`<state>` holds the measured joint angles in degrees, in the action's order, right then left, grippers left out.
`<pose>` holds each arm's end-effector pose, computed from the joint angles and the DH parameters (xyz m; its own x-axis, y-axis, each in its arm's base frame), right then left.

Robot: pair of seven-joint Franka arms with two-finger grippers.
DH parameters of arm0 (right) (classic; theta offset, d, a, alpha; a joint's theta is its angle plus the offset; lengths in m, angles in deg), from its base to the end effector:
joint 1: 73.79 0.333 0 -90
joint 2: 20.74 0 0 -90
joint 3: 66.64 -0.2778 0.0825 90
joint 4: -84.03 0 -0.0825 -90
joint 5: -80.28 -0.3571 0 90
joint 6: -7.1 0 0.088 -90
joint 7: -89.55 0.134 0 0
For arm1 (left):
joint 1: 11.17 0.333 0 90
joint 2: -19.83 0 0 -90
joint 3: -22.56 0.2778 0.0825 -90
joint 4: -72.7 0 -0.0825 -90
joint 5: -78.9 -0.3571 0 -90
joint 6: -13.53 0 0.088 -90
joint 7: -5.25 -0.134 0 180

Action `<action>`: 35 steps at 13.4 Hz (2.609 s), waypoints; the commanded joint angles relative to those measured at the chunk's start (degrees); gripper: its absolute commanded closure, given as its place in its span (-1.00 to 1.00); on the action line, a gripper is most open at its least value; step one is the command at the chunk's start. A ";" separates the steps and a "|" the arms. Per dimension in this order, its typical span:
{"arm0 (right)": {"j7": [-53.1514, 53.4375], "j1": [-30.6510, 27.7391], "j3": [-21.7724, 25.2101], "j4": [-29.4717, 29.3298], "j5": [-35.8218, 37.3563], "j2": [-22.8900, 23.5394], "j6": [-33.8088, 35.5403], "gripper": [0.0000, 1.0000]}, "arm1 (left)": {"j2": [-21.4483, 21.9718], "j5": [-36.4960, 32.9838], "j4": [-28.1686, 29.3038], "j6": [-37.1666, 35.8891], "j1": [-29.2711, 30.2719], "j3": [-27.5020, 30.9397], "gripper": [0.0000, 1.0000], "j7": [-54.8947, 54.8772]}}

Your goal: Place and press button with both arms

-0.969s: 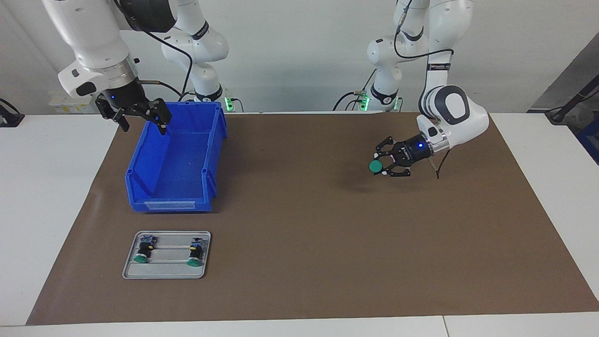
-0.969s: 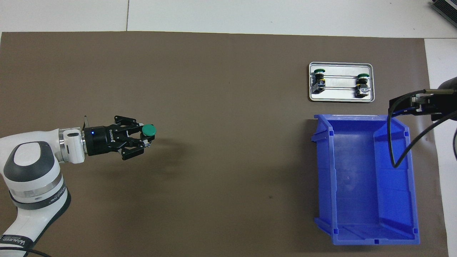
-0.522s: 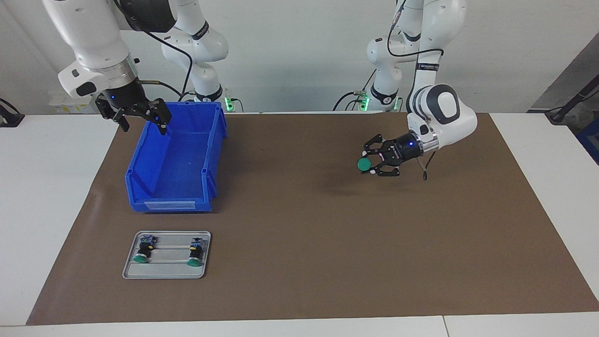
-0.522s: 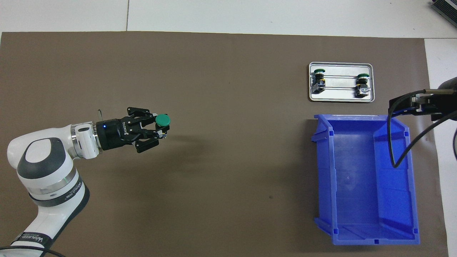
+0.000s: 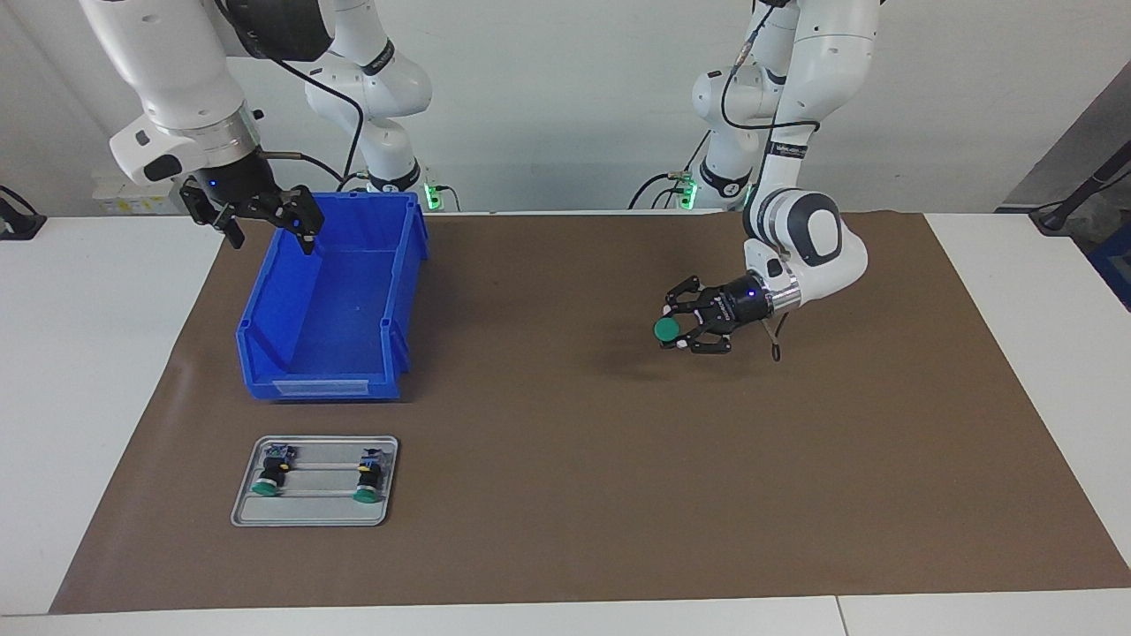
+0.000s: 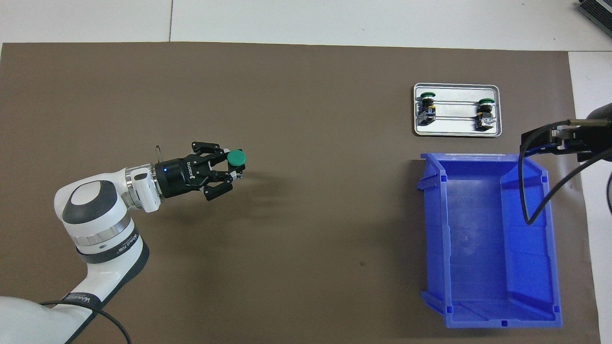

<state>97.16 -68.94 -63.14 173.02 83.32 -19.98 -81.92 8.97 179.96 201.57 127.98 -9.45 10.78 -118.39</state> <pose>0.5292 0.0055 0.5588 0.9939 -0.1098 -0.0054 -0.1093 -0.9925 0.0550 0.5050 -0.1749 0.2836 0.3176 -0.0846 0.9445 -0.9170 -0.2811 0.2831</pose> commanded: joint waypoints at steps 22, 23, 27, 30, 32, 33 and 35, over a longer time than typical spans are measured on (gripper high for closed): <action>-1.63 -0.54 -0.16 0.93 -1.54 -0.85 0.16 -1.00 | -18.13 9.25 -5.04 -12.75 -3.30 0.89 1.00 -28.83; -1.63 -0.54 -0.16 0.93 -1.54 -0.85 0.16 -1.00 | -18.40 9.25 -4.95 -12.93 -3.30 0.89 1.00 -29.37; -1.63 -0.54 -0.16 0.93 -1.54 -0.85 0.16 -1.00 | -18.58 9.25 -4.51 -13.20 -3.30 0.89 1.00 -30.69; -1.63 -0.54 -0.16 0.93 -1.54 -0.85 0.16 -1.00 | -18.76 9.33 -4.16 -13.20 -3.39 0.89 1.00 -31.92; -1.63 -0.54 -0.16 0.93 -1.54 -0.85 0.16 -1.00 | -18.93 9.42 -3.98 -13.29 -3.39 0.89 1.00 -32.45; -1.63 -0.54 -0.16 0.93 -1.54 -0.85 0.16 -1.00 | -19.54 9.51 -3.98 -13.55 -3.39 0.89 1.00 -33.06; -1.63 -0.54 -0.16 0.93 -1.54 -0.85 0.16 -1.00 | -20.16 9.86 -3.98 -14.60 -3.39 0.89 1.00 -33.94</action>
<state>97.16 -68.94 -63.15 173.02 83.32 -19.98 -81.92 -9.82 188.17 197.58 115.67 -12.17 10.93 -149.90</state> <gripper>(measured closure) 0.000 0.656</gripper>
